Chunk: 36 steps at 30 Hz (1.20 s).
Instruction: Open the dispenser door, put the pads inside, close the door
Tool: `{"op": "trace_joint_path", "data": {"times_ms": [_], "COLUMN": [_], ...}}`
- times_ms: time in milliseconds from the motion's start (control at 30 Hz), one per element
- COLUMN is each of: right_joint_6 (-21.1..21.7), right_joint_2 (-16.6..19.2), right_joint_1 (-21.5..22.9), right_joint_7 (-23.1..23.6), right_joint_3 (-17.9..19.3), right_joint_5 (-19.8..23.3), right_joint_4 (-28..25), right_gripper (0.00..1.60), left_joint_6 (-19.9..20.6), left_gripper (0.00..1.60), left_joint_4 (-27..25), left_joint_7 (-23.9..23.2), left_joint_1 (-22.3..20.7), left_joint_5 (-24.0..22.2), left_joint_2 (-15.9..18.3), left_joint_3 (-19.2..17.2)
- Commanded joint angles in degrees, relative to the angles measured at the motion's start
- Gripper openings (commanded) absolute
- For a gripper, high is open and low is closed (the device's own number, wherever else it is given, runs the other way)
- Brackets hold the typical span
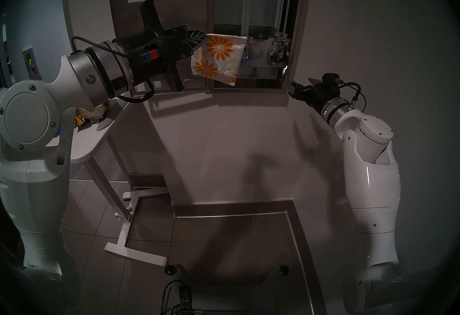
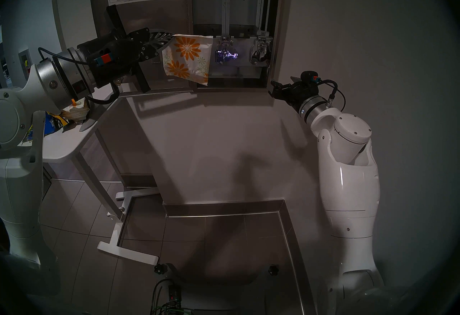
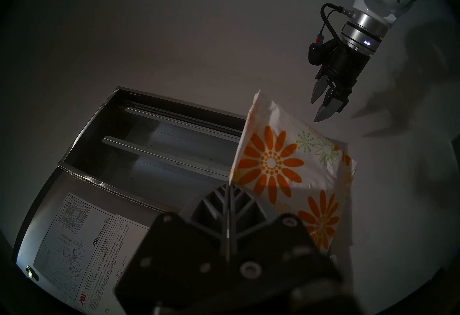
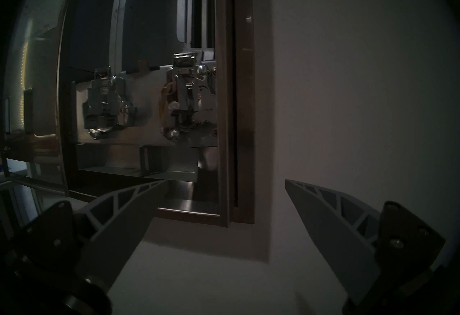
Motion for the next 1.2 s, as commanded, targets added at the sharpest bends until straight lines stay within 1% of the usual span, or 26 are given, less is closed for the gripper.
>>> {"op": "trace_joint_path", "data": {"times_ms": [0, 33, 100, 267, 300, 367, 400, 467, 533, 567, 600, 633, 667, 700, 733, 900, 1167], "right_joint_6": [5.9, 6.4, 9.1, 14.2, 18.5, 18.5, 19.0, 19.3, 21.8, 21.8, 22.7, 25.0, 25.1, 26.1, 26.7, 26.7, 26.7], "right_joint_2": [1.2, 1.4, 1.7, 2.8, 2.8, 2.8, 2.8, 2.8, 2.7, 2.7, 2.5, 2.2, 2.1, 1.9, 2.0, 2.8, 5.3], "right_joint_1": [2.9, 3.2, 3.5, 4.2, 4.5, 4.5, 4.3, 4.4, 4.3, 4.3, 4.1, 3.5, 3.5, 3.0, 2.7, 1.7, 2.4], "right_joint_7": [3.8, 4.1, 5.2, 8.1, 9.7, 9.7, 10.0, 10.4, 11.2, 11.2, 11.5, 11.3, 11.8, 11.5, 11.6, 11.5, 10.1], "right_joint_3": [1.3, 1.4, 1.9, 3.5, 4.8, 4.8, 4.9, 5.0, 5.6, 5.6, 5.9, 6.5, 6.6, 6.9, 6.8, 5.8, 2.2], "right_joint_5": [4.3, 4.6, 5.9, 9.1, 11.6, 11.6, 12.0, 12.3, 13.9, 13.9, 14.7, 15.3, 16.3, 16.9, 17.7, 21.3, 26.2], "right_joint_4": [-6.3, -6.5, -8.0, -11.2, -13.1, -13.1, -14.2, -14.5, -15.6, -15.6, -16.1, -17.6, -17.4, -18.4, -18.9, -20.2, -20.2], "right_gripper": [1.60, 1.60, 1.60, 1.60, 1.60, 1.60, 1.60, 1.60, 1.60, 1.60, 1.60, 1.60, 1.60, 1.60, 1.60, 1.60, 1.60], "left_joint_6": [-0.2, -0.2, -0.2, -0.4, -0.4, -0.4, -0.5, -0.5, -0.5, -0.5, -0.5, -0.5, -0.5, -0.5, -0.5, -0.5, -0.4], "left_gripper": [0.00, 0.00, 0.00, 0.00, 0.00, 0.00, 0.00, 0.00, 0.00, 0.00, 0.00, 0.00, 0.00, 0.00, 0.00, 0.00, 0.00], "left_joint_4": [-0.4, -0.4, -0.4, -0.4, -0.4, -0.4, -0.4, -0.4, -0.4, -0.4, -0.4, -0.4, -0.4, -0.4, -0.4, -0.4, -0.4], "left_joint_7": [0.6, 0.6, 0.5, 0.5, 0.4, 0.4, 0.4, 0.4, 0.3, 0.3, 0.3, 0.3, 0.3, 0.3, 0.3, 0.2, 0.0], "left_joint_1": [-1.5, -1.4, -1.4, -1.4, -1.4, -1.4, -1.4, -1.4, -1.4, -1.4, -1.4, -1.5, -1.5, -1.5, -1.5, -1.6, -1.7], "left_joint_5": [-0.2, -0.2, -0.2, -0.1, -0.1, -0.1, -0.1, -0.1, -0.1, -0.1, -0.1, -0.1, -0.1, -0.1, -0.1, 0.0, 0.1], "left_joint_2": [-0.2, -0.3, -0.3, -0.4, -0.5, -0.5, -0.5, -0.6, -0.6, -0.6, -0.6, -0.7, -0.7, -0.7, -0.7, -0.8, -1.0], "left_joint_3": [-0.5, -0.5, -0.5, -0.6, -0.6, -0.6, -0.6, -0.6, -0.6, -0.6, -0.6, -0.6, -0.6, -0.6, -0.6, -0.6, -0.6]}}
